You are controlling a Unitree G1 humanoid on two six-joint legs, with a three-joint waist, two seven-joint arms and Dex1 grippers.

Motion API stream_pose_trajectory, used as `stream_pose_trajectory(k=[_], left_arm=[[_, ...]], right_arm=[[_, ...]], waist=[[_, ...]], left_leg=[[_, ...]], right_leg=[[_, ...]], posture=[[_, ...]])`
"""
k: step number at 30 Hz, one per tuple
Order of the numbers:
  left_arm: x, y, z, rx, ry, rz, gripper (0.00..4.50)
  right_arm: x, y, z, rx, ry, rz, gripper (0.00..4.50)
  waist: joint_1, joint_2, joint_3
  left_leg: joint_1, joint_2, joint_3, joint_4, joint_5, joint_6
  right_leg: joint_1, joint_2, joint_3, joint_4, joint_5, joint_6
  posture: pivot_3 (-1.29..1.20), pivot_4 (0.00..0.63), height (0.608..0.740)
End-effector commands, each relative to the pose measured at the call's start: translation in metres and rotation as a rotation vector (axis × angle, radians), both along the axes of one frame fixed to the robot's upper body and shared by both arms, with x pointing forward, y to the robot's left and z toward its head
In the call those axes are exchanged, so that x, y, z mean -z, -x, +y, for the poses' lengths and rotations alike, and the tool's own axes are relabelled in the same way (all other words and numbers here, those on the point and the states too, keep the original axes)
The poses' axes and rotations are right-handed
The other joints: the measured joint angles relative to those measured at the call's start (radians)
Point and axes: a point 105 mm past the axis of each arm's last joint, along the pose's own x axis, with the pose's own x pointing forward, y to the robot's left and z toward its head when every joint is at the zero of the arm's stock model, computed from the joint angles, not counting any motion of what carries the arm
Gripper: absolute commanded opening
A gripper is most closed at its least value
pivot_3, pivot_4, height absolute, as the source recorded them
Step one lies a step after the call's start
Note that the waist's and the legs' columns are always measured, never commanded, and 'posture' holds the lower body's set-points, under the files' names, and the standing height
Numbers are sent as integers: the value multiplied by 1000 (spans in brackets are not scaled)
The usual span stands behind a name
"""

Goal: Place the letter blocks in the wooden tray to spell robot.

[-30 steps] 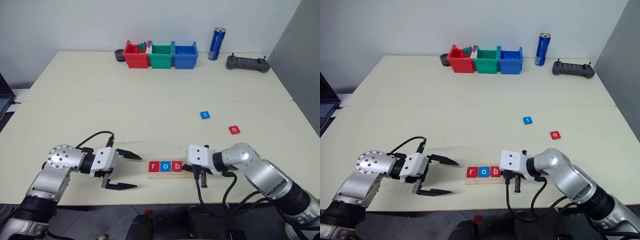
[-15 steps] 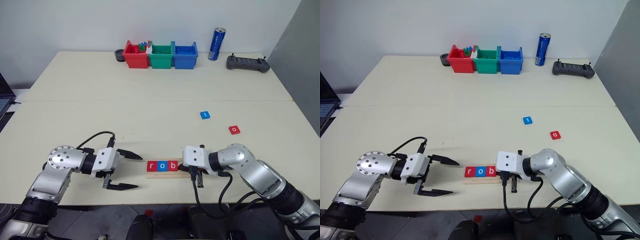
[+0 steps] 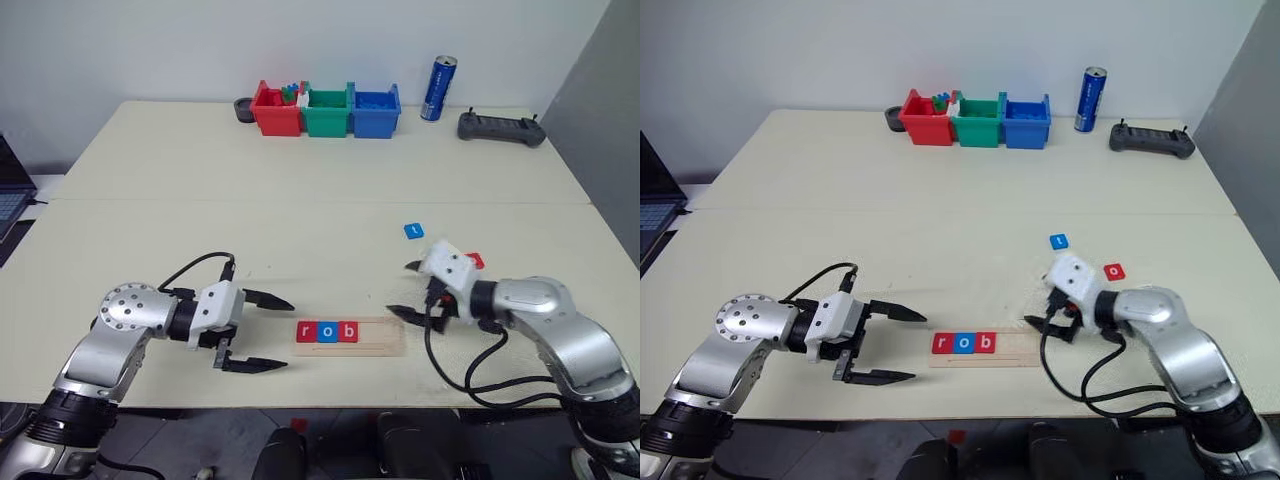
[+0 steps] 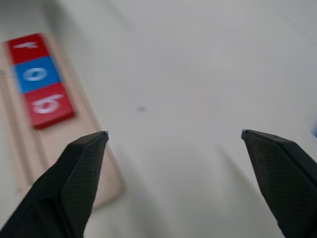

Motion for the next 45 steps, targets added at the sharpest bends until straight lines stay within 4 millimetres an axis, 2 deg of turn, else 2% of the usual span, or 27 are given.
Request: stream_pose_trajectory(k=[1,7,14,21,24,27,31,39,42,45], left_arm=[[-15,-2,-1,8,23,-47,4500],[-22,-5,-5,21,48,-41,4500],[-25,-9,-10,27,60,-52,4500],[-24,-1,-10,17,64,-47,4500],[-22,4,-5,25,36,-37,4500],[-17,12,3,58,-15,-20,4500],[-19,11,6,69,-16,-20,4500],[-20,10,6,77,-6,-23,4500],[-21,9,2,77,1,-28,4500],[-22,8,1,69,14,-26,4500]], right_arm=[[-13,-16,-37,275,-3,-148,4483],[5,-27,-68,546,-120,-127,4483],[29,-52,-80,608,-171,-48,4483],[37,-64,-90,644,-220,2,4483],[40,-64,-95,672,-235,30,3922],[39,-63,-96,691,-242,50,2922],[43,-59,-93,689,-230,66,1496],[46,-53,-92,690,-227,72,1452],[44,-43,-87,673,-229,75,1452],[46,-24,-72,624,-218,93,1452]], waist=[[-2,0,0],[-7,0,0],[-8,0,0],[-10,0,0],[-10,0,0],[-10,0,0],[-3,0,0],[-3,0,0],[-2,0,0],[-2,0,0]], left_leg=[[0,0,0,0,0,0],[1,1,1,0,0,0],[1,0,2,0,0,0],[1,0,2,0,0,0],[2,0,1,0,0,0],[2,0,1,0,0,0],[2,0,1,0,0,0],[1,0,1,0,0,0],[1,0,1,0,0,0],[1,0,0,-1,0,0]], right_leg=[[0,0,0,0,0,0],[0,1,1,1,0,0],[0,1,2,0,0,0],[0,1,2,1,0,0],[1,1,2,1,0,0],[1,1,2,1,0,0],[1,0,1,0,0,0],[1,0,1,0,0,0],[1,0,1,0,0,0],[1,0,1,0,0,0]], posture=[[0,150,740],[0,150,740],[0,150,740],[0,150,740],[0,150,740],[0,150,740],[0,150,740],[0,150,740],[0,150,740],[0,150,740]])
